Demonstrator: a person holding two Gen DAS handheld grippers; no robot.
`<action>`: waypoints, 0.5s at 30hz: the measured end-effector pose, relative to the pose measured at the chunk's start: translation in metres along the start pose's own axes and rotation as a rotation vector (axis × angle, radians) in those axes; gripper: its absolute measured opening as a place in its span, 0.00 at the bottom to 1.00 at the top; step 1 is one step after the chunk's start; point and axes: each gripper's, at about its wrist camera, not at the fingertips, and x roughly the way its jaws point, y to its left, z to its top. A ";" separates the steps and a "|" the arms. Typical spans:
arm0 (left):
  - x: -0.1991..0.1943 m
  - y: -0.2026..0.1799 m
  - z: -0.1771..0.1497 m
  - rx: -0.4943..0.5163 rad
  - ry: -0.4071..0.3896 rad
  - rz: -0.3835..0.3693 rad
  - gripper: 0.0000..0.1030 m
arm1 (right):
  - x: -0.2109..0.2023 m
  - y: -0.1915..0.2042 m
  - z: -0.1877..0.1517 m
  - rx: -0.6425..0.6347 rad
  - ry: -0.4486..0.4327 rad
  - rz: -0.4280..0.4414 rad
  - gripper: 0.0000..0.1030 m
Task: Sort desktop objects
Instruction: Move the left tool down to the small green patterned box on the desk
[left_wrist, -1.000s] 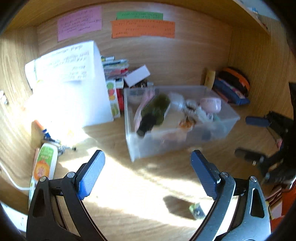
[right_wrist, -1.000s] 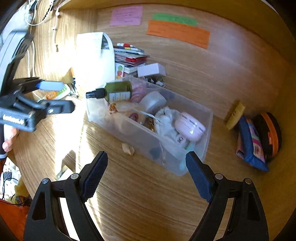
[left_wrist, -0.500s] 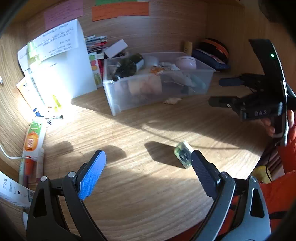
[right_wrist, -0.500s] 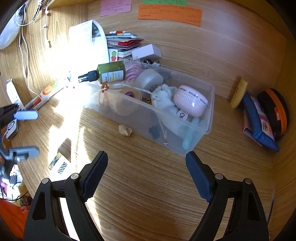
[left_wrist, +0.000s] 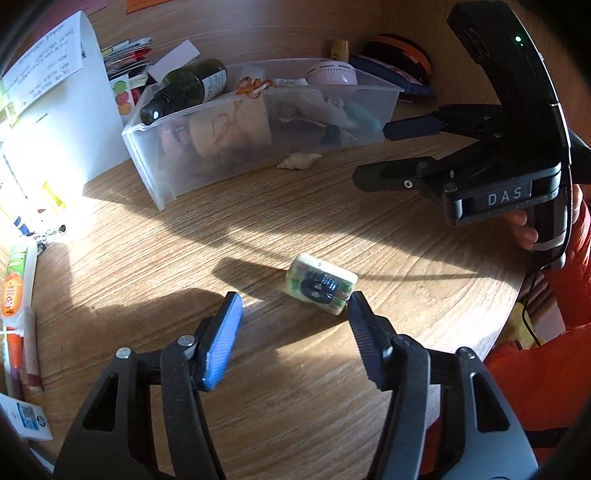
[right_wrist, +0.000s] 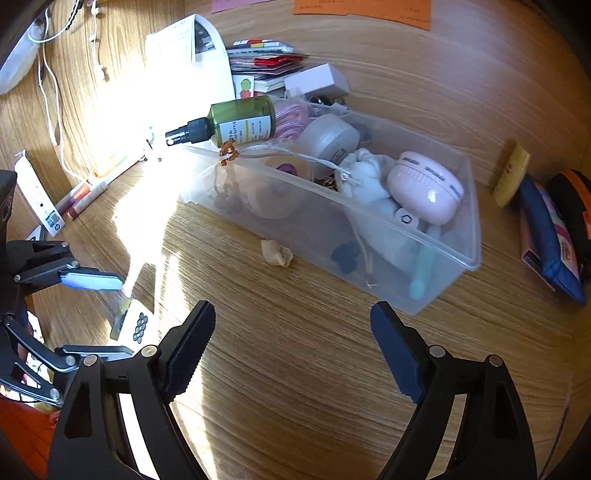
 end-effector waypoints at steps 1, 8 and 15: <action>0.001 0.000 0.002 0.000 -0.002 -0.003 0.53 | 0.002 0.000 0.001 -0.001 0.001 0.003 0.81; 0.004 0.010 0.009 -0.038 -0.020 -0.025 0.34 | 0.018 0.004 0.009 0.015 0.027 0.042 0.77; 0.004 0.021 0.012 -0.088 -0.027 -0.034 0.33 | 0.030 0.001 0.015 0.083 0.046 0.059 0.59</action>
